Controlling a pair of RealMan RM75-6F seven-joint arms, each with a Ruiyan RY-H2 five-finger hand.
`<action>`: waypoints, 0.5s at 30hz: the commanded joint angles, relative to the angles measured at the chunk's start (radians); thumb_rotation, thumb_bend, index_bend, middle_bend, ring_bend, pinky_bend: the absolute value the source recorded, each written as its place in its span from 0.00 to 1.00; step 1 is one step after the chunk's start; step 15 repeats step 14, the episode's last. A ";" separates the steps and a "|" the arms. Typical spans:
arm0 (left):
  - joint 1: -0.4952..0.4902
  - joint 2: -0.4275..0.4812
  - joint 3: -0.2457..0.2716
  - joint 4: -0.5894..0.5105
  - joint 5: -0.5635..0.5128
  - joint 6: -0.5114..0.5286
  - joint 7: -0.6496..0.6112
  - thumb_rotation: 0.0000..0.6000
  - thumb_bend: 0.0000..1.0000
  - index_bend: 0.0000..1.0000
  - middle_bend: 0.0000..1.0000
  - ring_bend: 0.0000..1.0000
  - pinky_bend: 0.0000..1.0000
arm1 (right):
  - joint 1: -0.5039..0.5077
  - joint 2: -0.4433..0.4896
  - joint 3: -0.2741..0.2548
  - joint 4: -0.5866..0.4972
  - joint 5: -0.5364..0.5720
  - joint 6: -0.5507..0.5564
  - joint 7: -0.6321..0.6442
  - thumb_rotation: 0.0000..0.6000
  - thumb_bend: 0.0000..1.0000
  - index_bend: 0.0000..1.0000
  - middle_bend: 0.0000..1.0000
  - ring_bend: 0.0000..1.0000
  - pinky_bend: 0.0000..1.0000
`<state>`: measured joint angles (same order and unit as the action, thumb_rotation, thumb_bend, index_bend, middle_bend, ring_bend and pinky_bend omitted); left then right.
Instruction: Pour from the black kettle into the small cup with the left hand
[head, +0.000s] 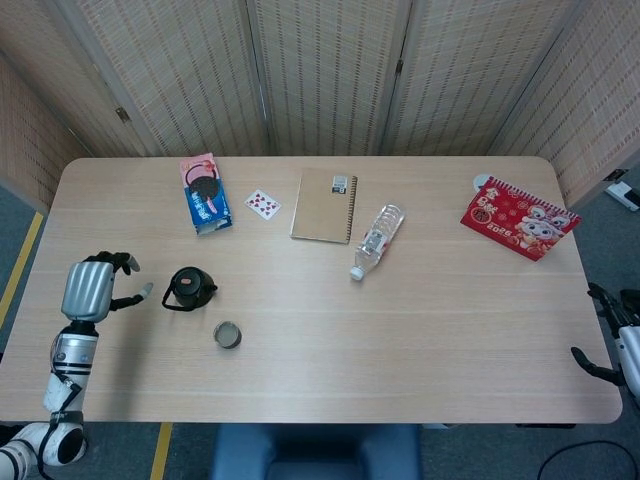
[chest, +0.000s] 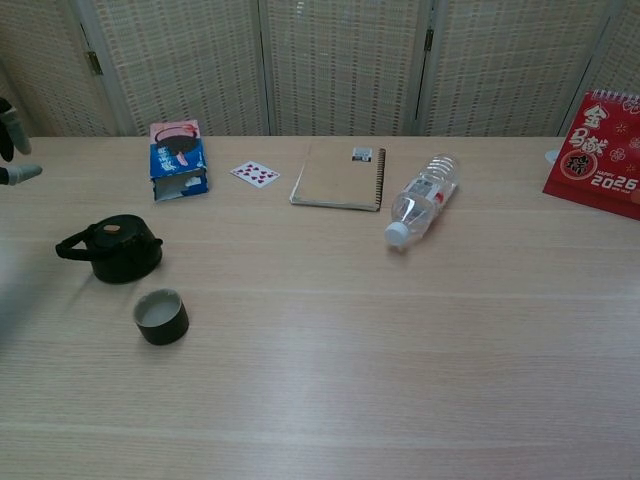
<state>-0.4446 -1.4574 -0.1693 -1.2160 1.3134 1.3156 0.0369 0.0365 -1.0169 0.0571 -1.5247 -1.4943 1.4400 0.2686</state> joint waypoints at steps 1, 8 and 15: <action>0.089 0.076 0.032 -0.139 -0.022 0.085 0.109 0.86 0.29 0.49 0.57 0.39 0.34 | 0.009 -0.021 -0.009 0.029 -0.019 -0.006 0.025 1.00 0.29 0.05 0.20 0.26 0.13; 0.198 0.148 0.088 -0.283 0.002 0.189 0.161 0.89 0.29 0.45 0.51 0.32 0.23 | 0.014 -0.042 -0.021 0.041 -0.048 0.001 0.045 1.00 0.29 0.05 0.19 0.18 0.11; 0.265 0.189 0.128 -0.348 0.024 0.234 0.174 0.91 0.29 0.42 0.49 0.30 0.20 | 0.010 -0.036 -0.023 0.024 -0.059 0.022 0.053 1.00 0.29 0.05 0.19 0.18 0.11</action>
